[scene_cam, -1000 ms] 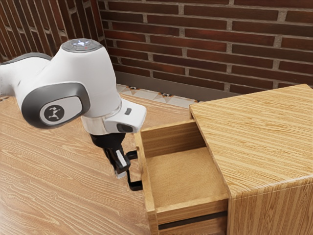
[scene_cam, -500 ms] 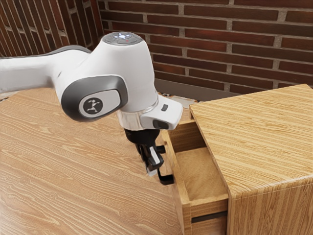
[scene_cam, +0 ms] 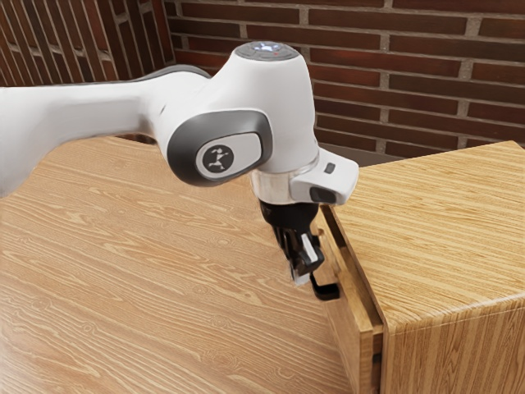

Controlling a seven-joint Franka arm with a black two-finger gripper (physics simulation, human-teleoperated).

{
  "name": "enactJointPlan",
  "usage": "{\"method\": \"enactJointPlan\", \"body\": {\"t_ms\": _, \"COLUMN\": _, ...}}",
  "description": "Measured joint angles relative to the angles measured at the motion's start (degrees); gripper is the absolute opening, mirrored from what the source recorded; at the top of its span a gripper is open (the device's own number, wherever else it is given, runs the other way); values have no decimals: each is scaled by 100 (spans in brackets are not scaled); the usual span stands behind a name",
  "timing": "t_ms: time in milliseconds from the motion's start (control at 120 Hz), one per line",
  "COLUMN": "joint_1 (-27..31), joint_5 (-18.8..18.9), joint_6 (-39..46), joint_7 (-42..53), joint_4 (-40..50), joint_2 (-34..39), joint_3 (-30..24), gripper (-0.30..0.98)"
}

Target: Push the drawer handle with one arm to close the drawer

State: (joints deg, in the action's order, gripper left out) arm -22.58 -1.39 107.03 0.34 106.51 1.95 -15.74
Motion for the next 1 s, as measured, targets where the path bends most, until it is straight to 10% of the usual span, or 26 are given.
{"method": "enactJointPlan", "body": {"t_ms": 750, "joint_1": 102, "joint_5": 111, "joint_6": 257, "joint_7": 282, "joint_4": -380, "joint_2": -344, "joint_3": -57, "gripper": -5}}
{"method": "enactJointPlan", "body": {"t_ms": 1000, "joint_1": 276, "joint_5": -236, "joint_6": 63, "joint_7": 255, "joint_4": 728, "joint_2": 940, "joint_3": 528, "gripper": 40}}
